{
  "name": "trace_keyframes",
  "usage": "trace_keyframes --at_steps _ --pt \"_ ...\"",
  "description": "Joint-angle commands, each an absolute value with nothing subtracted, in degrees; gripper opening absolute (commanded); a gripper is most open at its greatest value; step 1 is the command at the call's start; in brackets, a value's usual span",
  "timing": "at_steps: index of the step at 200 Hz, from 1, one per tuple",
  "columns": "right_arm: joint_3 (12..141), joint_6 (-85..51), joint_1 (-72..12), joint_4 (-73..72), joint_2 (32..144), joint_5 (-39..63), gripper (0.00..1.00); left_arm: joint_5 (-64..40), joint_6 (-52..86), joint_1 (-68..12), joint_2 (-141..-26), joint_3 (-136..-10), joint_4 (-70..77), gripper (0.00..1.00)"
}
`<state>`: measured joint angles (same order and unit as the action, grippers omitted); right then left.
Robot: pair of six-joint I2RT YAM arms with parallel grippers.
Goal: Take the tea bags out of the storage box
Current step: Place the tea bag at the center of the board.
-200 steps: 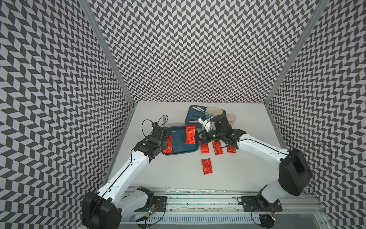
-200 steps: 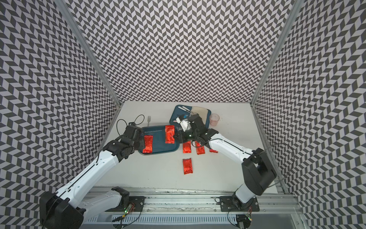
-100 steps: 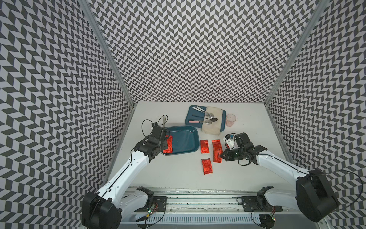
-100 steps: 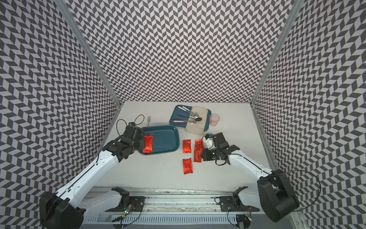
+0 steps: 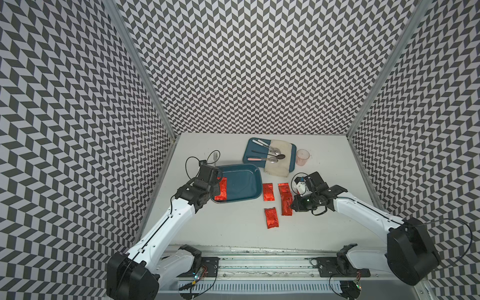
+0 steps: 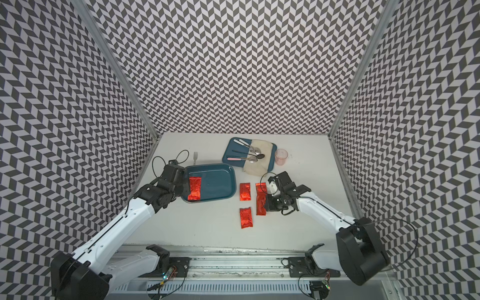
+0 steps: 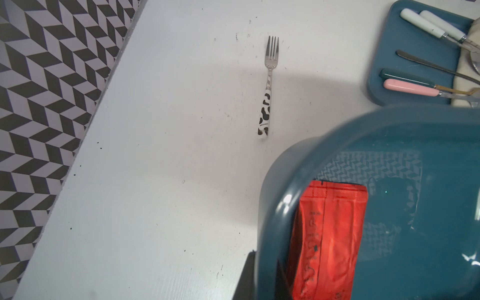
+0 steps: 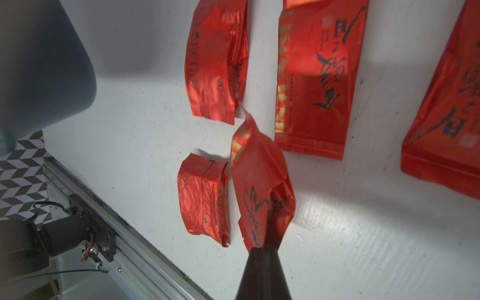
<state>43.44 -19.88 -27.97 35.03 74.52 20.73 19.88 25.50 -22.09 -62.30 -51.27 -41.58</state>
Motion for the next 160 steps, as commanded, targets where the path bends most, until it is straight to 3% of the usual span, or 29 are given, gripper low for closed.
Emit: trace_keyframes --at_steps 1,160 --pt "44.13 -22.65 -30.50 39.12 72.10 17.00 0.00 19.08 25.40 -21.70 -61.39 -51.35 -39.25 0.00" --pt "41.79 -28.76 -37.09 42.84 75.54 8.75 0.00 18.02 24.87 -21.64 -59.81 -50.81 -38.58 0.00"
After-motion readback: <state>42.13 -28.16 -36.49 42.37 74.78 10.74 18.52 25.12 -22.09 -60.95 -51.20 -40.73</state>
